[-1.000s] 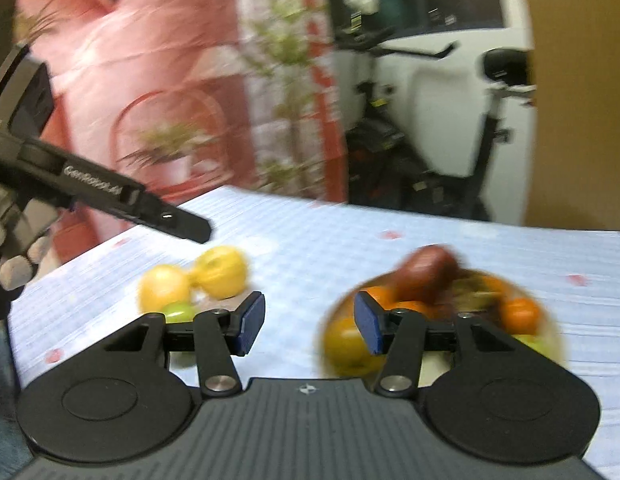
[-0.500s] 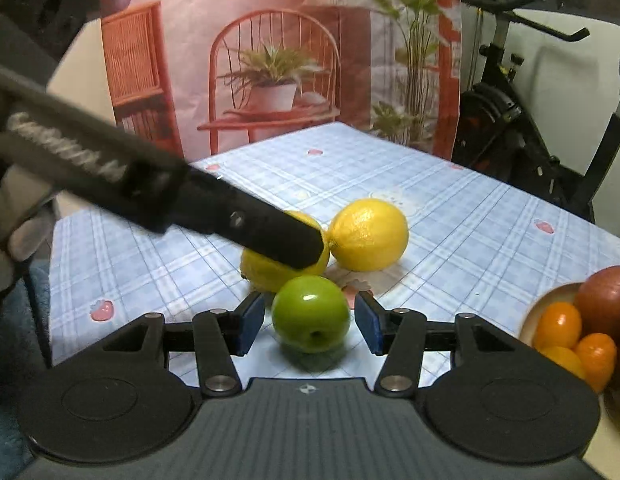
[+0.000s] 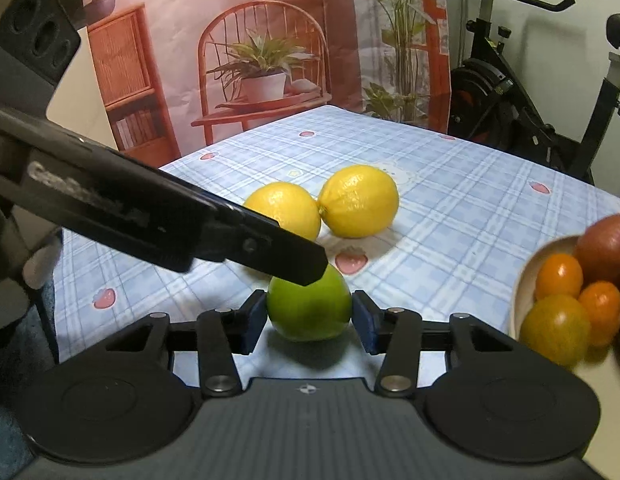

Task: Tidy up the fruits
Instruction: 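Clamp the second light green fruit between the left and right tools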

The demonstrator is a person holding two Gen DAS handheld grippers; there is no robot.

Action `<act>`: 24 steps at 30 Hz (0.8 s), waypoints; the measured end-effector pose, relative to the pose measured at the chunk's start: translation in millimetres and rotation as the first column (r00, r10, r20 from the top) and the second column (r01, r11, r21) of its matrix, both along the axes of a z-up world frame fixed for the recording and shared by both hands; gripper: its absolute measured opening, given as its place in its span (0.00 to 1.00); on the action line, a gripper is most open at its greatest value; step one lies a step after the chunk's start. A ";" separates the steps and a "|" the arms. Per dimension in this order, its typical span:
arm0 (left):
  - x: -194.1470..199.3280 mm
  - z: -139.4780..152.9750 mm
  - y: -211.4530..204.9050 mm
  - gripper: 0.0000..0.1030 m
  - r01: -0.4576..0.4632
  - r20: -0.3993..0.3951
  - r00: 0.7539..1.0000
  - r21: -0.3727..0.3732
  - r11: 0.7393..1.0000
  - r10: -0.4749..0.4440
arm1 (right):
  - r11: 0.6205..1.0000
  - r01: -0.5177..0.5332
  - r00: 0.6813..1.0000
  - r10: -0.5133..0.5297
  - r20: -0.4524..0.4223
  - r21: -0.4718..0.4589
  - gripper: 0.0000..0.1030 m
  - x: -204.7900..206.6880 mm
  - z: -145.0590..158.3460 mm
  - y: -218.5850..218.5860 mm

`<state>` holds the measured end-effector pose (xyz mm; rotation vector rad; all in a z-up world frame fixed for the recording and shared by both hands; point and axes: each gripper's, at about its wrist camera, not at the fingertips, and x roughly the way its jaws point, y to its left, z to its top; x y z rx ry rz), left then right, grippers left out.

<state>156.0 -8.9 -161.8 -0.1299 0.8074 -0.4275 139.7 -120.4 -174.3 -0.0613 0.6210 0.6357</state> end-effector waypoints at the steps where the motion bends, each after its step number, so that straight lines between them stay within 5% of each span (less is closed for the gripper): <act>1: -0.5 -1.3 -0.9 0.46 0.000 -0.005 1.000 0.001 1.000 0.000 | 1.000 0.004 1.000 -0.004 -0.002 -0.001 0.47 -1.8 -0.1 -1.4; 24: -6.1 -17.1 -28.7 0.46 0.048 -0.046 0.998 0.020 0.999 -0.047 | 0.998 0.055 0.998 -0.054 -0.018 0.024 0.47 -18.8 0.5 -14.1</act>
